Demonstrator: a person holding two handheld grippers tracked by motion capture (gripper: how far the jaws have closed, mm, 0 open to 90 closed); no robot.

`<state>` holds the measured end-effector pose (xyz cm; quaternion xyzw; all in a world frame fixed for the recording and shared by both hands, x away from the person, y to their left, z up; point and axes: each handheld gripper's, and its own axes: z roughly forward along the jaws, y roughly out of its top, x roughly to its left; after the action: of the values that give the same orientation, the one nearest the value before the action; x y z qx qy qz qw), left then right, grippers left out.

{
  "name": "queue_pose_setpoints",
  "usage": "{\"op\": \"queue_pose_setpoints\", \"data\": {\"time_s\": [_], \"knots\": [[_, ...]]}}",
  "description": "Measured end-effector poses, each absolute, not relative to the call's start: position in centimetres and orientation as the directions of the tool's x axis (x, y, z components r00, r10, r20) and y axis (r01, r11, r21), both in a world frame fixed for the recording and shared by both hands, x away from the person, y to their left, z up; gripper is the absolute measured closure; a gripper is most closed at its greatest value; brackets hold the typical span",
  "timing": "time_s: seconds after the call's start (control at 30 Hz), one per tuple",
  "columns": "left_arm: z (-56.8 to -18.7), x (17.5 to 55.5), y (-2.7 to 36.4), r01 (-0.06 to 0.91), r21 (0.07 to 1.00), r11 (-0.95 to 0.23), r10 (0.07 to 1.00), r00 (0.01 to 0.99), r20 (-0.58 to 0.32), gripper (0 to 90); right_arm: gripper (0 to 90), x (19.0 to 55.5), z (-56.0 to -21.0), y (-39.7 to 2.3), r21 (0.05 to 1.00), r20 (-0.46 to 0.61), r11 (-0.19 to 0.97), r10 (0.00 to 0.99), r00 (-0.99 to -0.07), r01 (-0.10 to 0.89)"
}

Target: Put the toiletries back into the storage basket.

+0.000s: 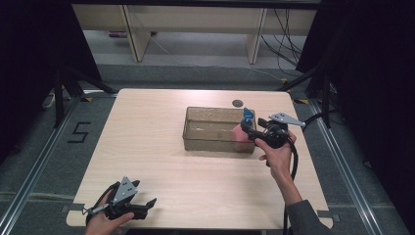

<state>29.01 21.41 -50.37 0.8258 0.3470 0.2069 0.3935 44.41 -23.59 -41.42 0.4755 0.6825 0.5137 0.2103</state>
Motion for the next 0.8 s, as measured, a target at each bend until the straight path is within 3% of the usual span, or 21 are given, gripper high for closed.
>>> {"op": "queue_pose_setpoints", "data": {"time_s": [0.63, 0.8], "knots": [[-50.4, 29.0, 21.4, 0.407, 0.795, -0.450, 0.736, 0.673, 0.073, 15.0, 27.2, 42.9, -41.4, -23.2, 0.910, 0.196, 0.026, 0.851, -0.486, 0.413], [-50.4, 29.1, 21.4, 0.406, 0.796, -0.449, 0.736, 0.674, 0.072, 15.0, 27.2, 42.2, -41.4, -22.8, 0.901, 0.239, -0.004, 0.839, -0.488, 0.434]]}}
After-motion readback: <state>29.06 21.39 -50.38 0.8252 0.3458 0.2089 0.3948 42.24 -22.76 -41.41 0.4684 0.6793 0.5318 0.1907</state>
